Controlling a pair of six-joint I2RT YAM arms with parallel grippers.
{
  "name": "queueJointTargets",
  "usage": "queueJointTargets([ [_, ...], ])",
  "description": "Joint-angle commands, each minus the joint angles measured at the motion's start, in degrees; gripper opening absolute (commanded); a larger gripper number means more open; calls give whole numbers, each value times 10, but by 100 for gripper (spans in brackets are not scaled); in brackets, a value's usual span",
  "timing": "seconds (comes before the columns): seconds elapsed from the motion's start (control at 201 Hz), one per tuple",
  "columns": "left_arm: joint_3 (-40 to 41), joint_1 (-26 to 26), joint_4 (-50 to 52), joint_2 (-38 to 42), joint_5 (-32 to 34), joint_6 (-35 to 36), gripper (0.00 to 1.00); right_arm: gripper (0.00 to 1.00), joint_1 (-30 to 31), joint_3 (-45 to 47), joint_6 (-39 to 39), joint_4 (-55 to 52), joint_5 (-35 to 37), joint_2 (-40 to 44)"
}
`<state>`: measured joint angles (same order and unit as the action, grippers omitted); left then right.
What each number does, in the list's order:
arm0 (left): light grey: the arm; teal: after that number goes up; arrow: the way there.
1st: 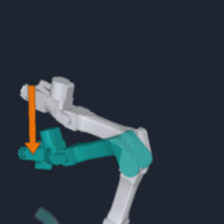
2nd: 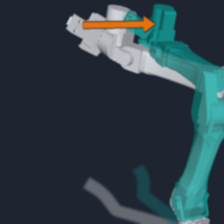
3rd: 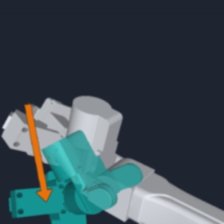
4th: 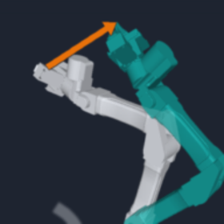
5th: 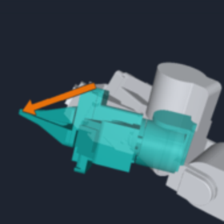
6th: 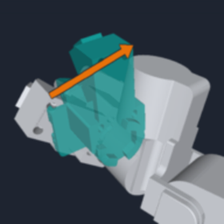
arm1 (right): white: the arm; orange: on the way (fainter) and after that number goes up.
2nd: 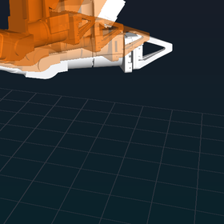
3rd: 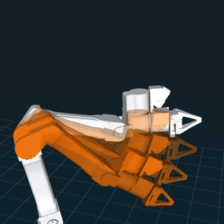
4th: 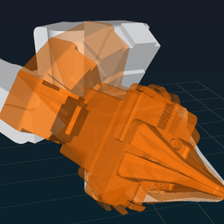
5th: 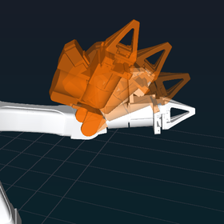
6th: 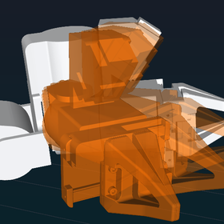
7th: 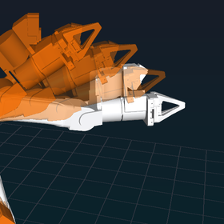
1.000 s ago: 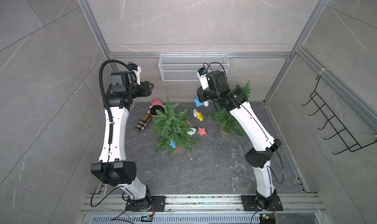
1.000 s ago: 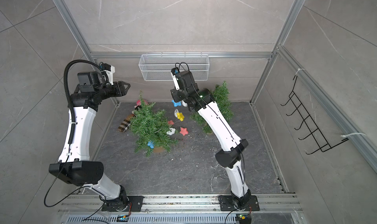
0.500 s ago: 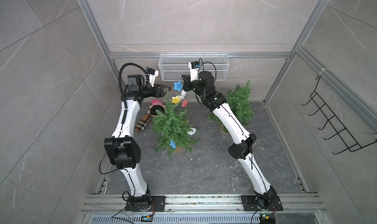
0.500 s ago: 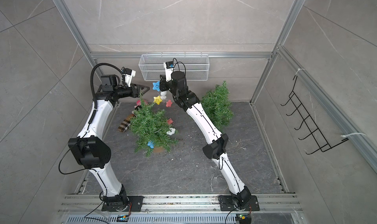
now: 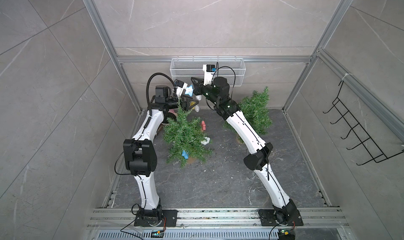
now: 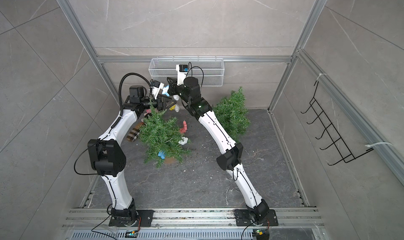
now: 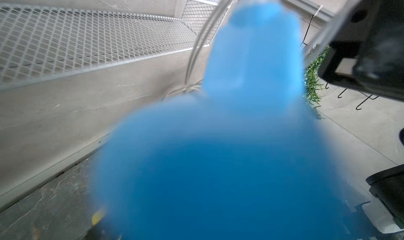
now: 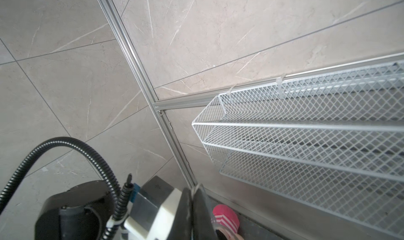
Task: Wrap string light around the christmas tree
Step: Wrap the light string around the Christmas tree.
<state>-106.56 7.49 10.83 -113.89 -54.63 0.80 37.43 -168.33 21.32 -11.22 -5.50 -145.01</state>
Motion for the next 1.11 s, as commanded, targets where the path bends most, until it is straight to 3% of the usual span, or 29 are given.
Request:
queueJointTargets([
  [0.0, -23, 15, -55, -8, 26, 11, 73, 0, 8, -8, 19, 18, -27, 23],
  [0.309, -29, 18, -118, -25, 87, -35, 52, 0, 15, -16, 44, 25, -61, 28],
  [0.532, 13, 9, -197, -10, 117, -57, 28, 0, 14, -17, 62, 34, -77, 39],
  [0.697, 30, 9, -225, 4, 121, -70, 27, 0, 15, -18, 70, 36, -85, 44],
  [0.801, 40, 6, -231, 10, 115, -71, 0, 0, 16, -18, 74, 37, -89, 46],
  [1.035, 26, -33, -242, 40, 147, -89, 0, 0, 16, -18, 73, 4, -119, 50],
  [1.105, -6, -49, -223, 42, 162, -97, 0, 12, 16, -19, 73, -13, -131, 49],
])
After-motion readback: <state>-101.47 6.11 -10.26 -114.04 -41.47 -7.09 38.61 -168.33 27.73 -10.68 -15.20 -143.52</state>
